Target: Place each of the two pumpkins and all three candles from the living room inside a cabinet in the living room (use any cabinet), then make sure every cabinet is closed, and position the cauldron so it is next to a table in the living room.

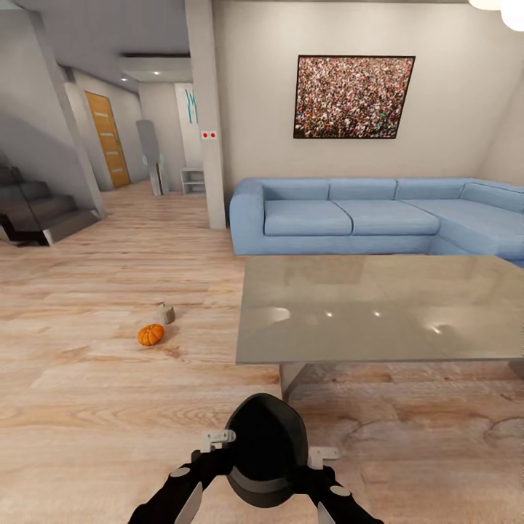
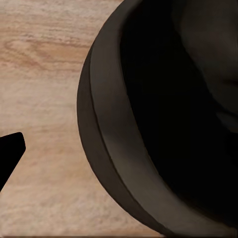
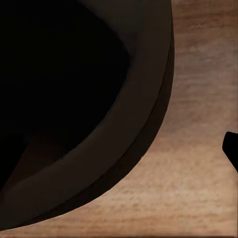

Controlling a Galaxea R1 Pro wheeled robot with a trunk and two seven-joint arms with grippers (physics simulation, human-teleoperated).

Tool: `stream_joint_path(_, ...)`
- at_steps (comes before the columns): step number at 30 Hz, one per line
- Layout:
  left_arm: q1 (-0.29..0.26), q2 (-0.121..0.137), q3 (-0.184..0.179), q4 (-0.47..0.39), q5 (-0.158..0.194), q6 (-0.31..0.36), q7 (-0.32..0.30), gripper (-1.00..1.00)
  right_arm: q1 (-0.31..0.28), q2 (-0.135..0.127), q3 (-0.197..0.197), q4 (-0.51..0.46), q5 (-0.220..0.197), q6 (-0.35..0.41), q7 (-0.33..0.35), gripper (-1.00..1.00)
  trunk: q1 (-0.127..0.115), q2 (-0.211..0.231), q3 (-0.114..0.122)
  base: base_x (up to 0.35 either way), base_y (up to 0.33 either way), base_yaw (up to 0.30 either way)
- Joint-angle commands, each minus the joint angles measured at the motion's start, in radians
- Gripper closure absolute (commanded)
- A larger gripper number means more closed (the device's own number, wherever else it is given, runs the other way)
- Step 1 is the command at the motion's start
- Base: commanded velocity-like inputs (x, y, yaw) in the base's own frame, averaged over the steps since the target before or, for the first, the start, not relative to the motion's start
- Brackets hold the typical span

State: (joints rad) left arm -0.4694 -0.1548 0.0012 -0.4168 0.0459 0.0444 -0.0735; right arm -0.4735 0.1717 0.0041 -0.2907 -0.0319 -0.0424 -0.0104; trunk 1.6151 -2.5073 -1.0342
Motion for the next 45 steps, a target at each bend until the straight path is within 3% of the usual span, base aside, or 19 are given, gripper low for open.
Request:
stream_joint_path(1, 0.000, 0.000, 0.000, -0.002, 0.005, 0.005, -0.004, -1.00, -0.001, 0.000, 0.001, 0.001, -0.003, -0.004, -0.001, -1.00, 0.000, 0.000, -0.001, -0.023, 0.000, 0.000)
stream_joint_path(10, 0.000, -0.002, 0.000, -0.011, 0.005, 0.011, 0.000, -1.00, -0.001, 0.000, 0.001, 0.001, -0.004, -0.005, 0.000, -1.00, 0.000, 0.000, -0.001, -0.004, 0.000, 0.000)
stream_joint_path(28, 0.000, -0.003, -0.001, -0.049, 0.006, 0.042, 0.004, -1.00, -0.001, 0.000, 0.001, 0.001, -0.004, -0.004, 0.000, -1.00, -0.008, 0.004, 0.069, 0.000, 0.000, 0.000)
stream_joint_path(35, 0.000, -0.002, -0.001, -0.050, 0.006, 0.092, 0.003, -1.00, -0.001, 0.000, -0.002, 0.001, -0.006, -0.005, 0.000, -1.00, -0.012, 0.005, 0.096, 0.000, 0.000, 0.000)
stream_joint_path(45, 0.000, -0.002, 0.002, -0.048, 0.009, 0.095, 0.003, -1.00, -0.001, 0.000, -0.003, 0.001, -0.006, -0.005, -0.002, -1.00, -0.023, 0.021, 0.133, -0.014, 0.000, 0.000)
